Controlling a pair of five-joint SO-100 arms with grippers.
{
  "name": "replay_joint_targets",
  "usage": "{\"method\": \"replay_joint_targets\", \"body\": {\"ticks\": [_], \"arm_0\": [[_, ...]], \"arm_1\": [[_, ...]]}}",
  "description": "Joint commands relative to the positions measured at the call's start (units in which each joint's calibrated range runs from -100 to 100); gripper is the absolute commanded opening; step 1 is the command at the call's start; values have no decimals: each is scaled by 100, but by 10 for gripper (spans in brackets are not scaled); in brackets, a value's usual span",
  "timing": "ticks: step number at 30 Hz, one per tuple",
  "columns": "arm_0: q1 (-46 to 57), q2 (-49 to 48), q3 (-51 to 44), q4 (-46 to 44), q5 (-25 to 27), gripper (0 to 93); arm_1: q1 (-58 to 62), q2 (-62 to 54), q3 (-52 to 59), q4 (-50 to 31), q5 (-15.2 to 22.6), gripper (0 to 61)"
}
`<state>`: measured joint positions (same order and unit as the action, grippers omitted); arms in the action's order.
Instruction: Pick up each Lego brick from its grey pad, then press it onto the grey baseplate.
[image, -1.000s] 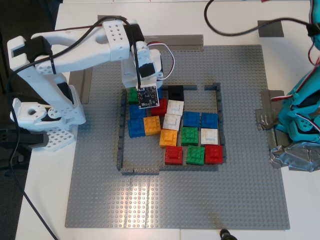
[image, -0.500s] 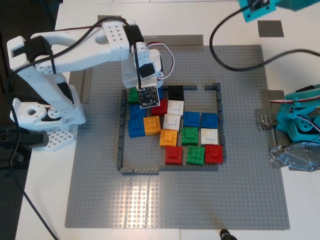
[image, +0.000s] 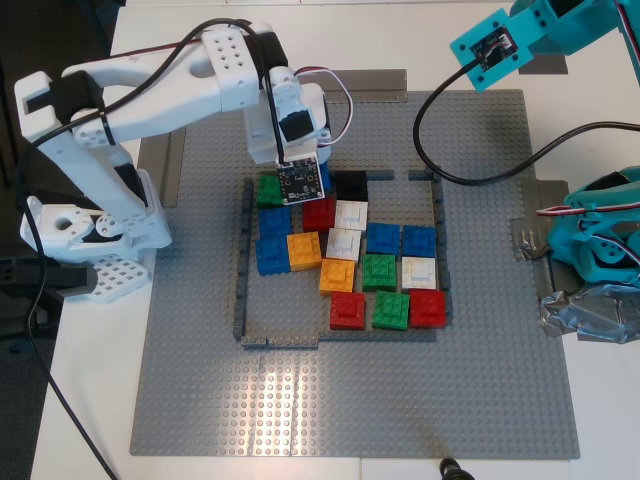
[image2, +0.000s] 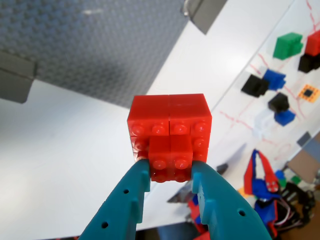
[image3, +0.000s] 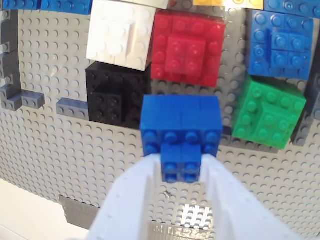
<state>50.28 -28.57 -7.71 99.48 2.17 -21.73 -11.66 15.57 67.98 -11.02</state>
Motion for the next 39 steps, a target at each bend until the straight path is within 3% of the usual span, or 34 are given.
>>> {"method": "replay_joint_targets", "body": {"ticks": [1, 18, 30, 39], "arm_0": [[-374, -147, -10, 52, -14, 0], [-577, -147, 974, 52, 30, 0], [-1390, -164, 1678, 52, -24, 0], [-1948, -130, 1687, 52, -561, 0]], "arm_1": [[-65, -2, -81, -215, -9, 2], [-268, 179, 407, -386, -97, 2], [51, 16, 777, -655, 15, 2], [327, -19, 578, -590, 103, 2]]}}
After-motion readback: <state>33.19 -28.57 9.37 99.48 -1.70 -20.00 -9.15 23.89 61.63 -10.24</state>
